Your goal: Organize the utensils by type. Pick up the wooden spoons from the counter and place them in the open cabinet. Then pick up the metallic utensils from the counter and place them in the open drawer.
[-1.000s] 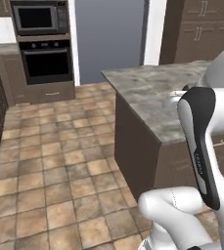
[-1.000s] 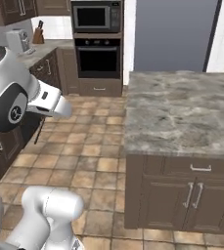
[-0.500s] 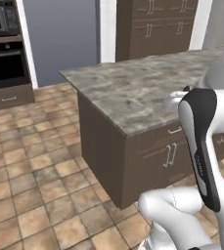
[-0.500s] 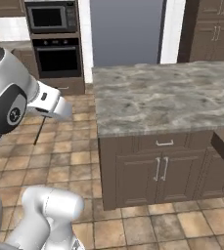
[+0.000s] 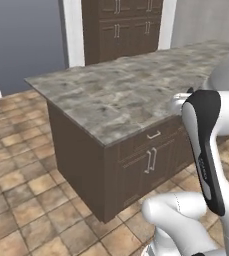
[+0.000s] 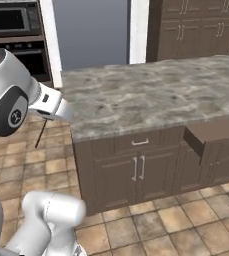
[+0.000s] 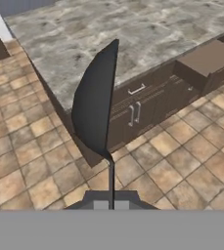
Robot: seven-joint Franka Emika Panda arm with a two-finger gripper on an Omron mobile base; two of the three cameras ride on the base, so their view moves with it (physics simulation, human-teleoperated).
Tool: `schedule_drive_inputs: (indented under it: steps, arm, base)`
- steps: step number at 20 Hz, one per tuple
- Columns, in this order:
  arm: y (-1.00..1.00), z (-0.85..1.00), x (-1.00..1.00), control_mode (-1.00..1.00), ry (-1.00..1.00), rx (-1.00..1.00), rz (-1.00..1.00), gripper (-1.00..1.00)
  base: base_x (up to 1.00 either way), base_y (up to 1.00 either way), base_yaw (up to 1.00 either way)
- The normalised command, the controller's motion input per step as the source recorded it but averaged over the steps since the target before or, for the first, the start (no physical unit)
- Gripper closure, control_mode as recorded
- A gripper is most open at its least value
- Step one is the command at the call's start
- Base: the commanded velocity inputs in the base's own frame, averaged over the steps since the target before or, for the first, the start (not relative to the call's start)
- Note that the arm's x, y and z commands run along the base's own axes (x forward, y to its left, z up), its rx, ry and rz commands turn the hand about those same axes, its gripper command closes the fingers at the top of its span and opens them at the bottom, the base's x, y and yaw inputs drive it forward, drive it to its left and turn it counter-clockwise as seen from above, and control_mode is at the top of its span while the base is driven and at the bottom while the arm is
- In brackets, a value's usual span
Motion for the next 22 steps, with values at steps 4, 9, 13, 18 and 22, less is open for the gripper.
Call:
schedule_drive_inputs:
  steps: [4, 9, 13, 18, 22]
  arm:
    - [0.0, 0.0, 0.0, 1.0, 0.0, 0.0, 0.0, 1.0]
    - [0.0, 0.0, 0.0, 1.0, 0.0, 0.0, 0.0, 1.0]
    - [0.0, 0.0, 0.0, 1.0, 0.0, 0.0, 0.0, 1.0]
    - [0.0, 0.0, 0.0, 1.0, 0.0, 0.0, 0.0, 1.0]
    - [0.0, 0.0, 0.0, 1.0, 0.0, 0.0, 0.0, 1.0]
  base:
    - [-0.01, -0.06, -0.41]
    - [0.14, 0.0, -0.4]
    - [0.4, 0.0, -0.36]
    - [0.49, 0.0, -0.3]
    - [0.36, 0.02, -0.27]
